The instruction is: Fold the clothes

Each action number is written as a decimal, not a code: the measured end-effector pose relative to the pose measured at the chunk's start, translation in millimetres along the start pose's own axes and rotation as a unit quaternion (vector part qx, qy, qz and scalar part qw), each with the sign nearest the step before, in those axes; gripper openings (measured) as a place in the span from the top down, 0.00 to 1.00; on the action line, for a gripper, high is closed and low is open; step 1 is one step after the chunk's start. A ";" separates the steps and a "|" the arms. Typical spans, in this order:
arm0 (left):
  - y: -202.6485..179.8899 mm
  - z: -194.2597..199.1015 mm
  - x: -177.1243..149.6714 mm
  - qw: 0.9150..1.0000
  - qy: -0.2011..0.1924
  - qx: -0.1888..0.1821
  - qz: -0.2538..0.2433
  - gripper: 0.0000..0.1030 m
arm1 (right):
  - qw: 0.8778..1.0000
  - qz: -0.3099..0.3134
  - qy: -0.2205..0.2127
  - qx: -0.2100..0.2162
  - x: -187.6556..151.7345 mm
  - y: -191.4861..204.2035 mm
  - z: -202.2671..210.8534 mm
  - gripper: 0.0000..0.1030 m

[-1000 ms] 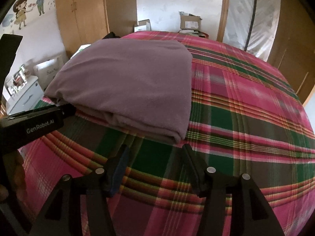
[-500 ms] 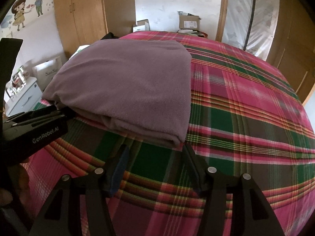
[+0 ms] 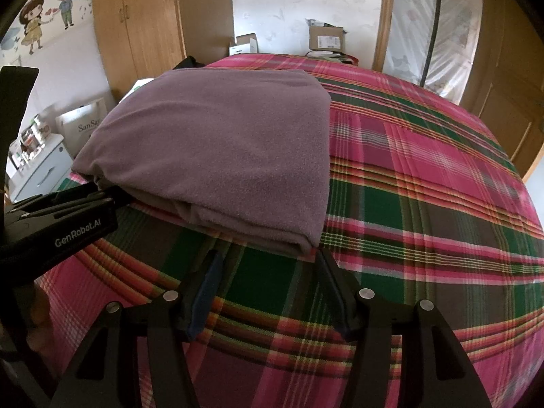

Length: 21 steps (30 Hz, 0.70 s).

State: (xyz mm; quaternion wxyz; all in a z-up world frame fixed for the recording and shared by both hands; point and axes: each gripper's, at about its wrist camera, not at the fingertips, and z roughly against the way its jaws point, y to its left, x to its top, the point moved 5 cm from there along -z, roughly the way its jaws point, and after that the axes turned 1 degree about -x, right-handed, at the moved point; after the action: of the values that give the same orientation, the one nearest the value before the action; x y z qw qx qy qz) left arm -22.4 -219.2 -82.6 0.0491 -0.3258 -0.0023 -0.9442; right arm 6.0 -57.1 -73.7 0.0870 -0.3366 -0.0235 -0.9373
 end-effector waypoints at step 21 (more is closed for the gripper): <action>1.9 -3.1 1.9 1.000 -0.009 0.002 -0.005 0.52 | 1.000 -0.001 0.000 0.000 0.4 0.8 0.1 0.43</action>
State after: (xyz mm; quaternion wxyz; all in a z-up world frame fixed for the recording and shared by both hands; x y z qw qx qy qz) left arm -25.6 -221.3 -84.0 0.0450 -0.3346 -0.0060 -0.9413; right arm 5.9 -57.9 -73.4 0.0861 -0.3364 -0.0240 -0.9375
